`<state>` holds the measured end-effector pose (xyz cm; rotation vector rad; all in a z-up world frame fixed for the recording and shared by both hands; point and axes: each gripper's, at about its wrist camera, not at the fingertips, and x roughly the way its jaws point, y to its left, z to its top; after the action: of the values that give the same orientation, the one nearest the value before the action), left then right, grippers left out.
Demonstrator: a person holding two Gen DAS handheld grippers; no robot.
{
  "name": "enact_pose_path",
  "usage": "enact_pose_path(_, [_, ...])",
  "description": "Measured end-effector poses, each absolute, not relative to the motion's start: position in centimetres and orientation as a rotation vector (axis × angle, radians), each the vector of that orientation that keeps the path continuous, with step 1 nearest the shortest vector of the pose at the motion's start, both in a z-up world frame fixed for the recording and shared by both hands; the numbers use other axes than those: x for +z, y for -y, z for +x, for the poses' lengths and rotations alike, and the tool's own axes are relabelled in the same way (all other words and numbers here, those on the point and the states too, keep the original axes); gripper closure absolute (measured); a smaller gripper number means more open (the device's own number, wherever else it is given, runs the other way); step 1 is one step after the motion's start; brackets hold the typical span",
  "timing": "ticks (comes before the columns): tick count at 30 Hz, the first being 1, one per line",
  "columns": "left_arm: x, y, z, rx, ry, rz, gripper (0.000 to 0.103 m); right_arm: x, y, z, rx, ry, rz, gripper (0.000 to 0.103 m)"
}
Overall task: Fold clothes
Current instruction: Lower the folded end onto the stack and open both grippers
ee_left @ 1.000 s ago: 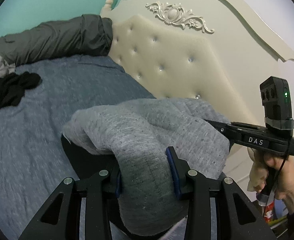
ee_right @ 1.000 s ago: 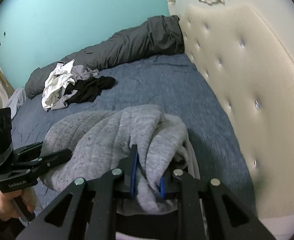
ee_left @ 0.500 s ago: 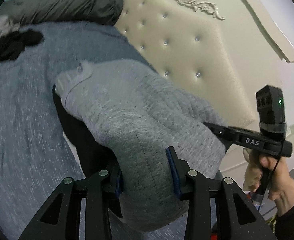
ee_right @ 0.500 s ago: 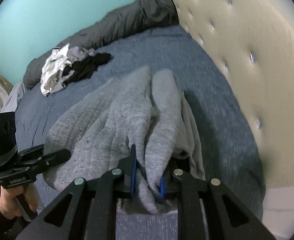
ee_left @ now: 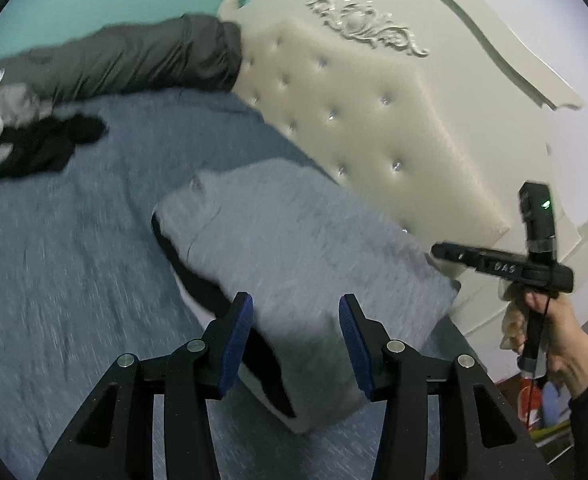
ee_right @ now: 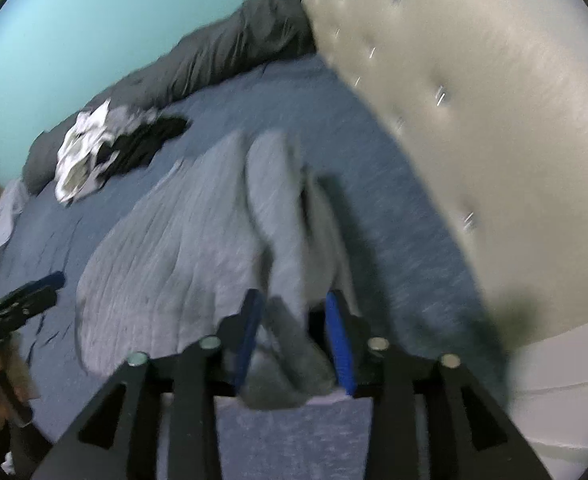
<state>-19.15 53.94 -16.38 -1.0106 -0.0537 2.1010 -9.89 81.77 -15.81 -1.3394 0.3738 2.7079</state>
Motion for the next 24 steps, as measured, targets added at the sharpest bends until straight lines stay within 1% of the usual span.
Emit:
enact_pose_path(3, [-16.2, -55.9, -19.0, 2.075, 0.005, -1.004, 0.054, -13.9, -80.9, -9.9, 2.826, -0.428, -1.226, 0.064])
enact_pose_path(5, [-16.7, -56.8, -18.9, 2.069, -0.012, -1.012, 0.054, -14.2, -79.5, -10.8, 2.848, -0.388, -1.263, 0.066])
enact_pose_path(6, [-17.1, -57.1, -18.9, 2.065, -0.026, -1.022, 0.054, -14.5, -78.8, -11.2, 2.854, -0.362, -1.290, 0.076])
enact_pose_path(7, [-17.6, -57.4, -18.9, 2.065, -0.042, -1.034, 0.054, -14.8, -78.1, -11.7, 2.861, -0.337, -1.317, 0.081])
enact_pose_path(9, [-19.0, -58.1, -19.0, 2.065, -0.070, -1.064, 0.054, -16.1, -77.6, -12.4, 2.821, -0.300, -1.362, 0.086])
enact_pose_path(10, [-19.7, -58.3, -19.0, 2.073, -0.086, -1.073, 0.054, -16.9, -77.9, -12.7, 2.792, -0.318, -1.365, 0.087])
enact_pose_path(12, [-21.1, -58.3, -18.7, 2.073, -0.108, -1.085, 0.054, -18.4, -79.2, -12.8, 2.743, -0.391, -1.350, 0.095])
enact_pose_path(14, [-22.2, -58.3, -18.2, 2.071, -0.125, -1.080, 0.054, -19.8, -80.4, -12.7, 2.703, -0.448, -1.337, 0.101])
enact_pose_path(17, [-23.5, -58.1, -17.5, 2.072, -0.135, -1.061, 0.054, -21.8, -81.4, -12.4, 2.665, -0.494, -1.320, 0.103])
enact_pose_path(20, [-23.9, -58.4, -17.4, 2.071, -0.131, -1.065, 0.054, -23.8, -82.1, -12.0, 2.627, -0.559, -1.313, 0.103])
enact_pose_path(24, [-23.4, -58.8, -17.3, 2.083, -0.159, -1.053, 0.054, -23.9, -82.4, -11.3, 2.638, -0.565, -1.246, 0.103])
